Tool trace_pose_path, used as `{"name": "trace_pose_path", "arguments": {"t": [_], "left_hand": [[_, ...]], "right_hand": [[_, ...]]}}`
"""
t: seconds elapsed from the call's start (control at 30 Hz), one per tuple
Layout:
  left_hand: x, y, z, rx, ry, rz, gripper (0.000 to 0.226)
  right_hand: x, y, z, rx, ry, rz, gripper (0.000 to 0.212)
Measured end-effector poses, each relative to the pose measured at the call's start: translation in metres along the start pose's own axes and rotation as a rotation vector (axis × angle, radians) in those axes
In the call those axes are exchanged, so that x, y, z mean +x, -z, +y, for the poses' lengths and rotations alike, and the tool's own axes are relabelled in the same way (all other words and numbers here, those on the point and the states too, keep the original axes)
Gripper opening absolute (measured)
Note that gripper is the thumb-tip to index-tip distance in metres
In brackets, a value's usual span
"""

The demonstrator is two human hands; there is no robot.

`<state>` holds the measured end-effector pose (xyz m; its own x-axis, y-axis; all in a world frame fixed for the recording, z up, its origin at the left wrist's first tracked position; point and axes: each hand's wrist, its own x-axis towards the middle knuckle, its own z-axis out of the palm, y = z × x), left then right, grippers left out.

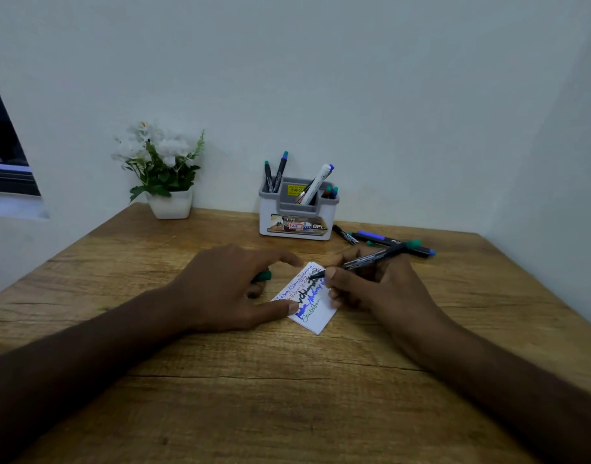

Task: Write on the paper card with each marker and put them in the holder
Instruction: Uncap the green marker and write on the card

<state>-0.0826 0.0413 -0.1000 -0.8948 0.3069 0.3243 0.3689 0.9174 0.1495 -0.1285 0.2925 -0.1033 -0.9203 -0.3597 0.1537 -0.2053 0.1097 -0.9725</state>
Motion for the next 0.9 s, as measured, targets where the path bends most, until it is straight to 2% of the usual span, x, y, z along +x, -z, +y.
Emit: {"name": "trace_pose_path", "arguments": {"t": [0.13,0.23,0.4,0.5,0.63,0.77,0.9], "left_hand": [[-0.001,0.005,0.005,0.025,0.015,0.056,0.081],[-0.001,0.007,0.003,0.005,0.021,0.025,0.077],[-0.001,0.003,0.001,-0.169,0.050,0.007,0.066],[-0.001,0.001,0.001,-0.310,0.062,-0.060,0.068],[-0.001,-0.004,0.001,-0.350,0.073,-0.115,0.072],[0.001,-0.004,0.000,-0.383,0.056,-0.108,0.071],[0.001,-0.006,-0.001,-0.385,0.051,-0.090,0.068]], "right_hand": [[-0.006,-0.010,-0.004,0.157,-0.076,-0.107,0.028],[-0.009,-0.014,-0.008,0.190,-0.105,-0.116,0.038],[-0.008,-0.018,-0.005,0.291,-0.160,-0.044,0.027],[-0.008,-0.017,-0.005,0.397,-0.174,-0.032,0.023],[-0.009,-0.017,-0.005,0.424,-0.157,-0.042,0.025],[-0.009,-0.018,-0.004,0.406,-0.140,-0.035,0.020],[-0.008,-0.017,-0.003,0.345,-0.128,-0.079,0.024]]}}
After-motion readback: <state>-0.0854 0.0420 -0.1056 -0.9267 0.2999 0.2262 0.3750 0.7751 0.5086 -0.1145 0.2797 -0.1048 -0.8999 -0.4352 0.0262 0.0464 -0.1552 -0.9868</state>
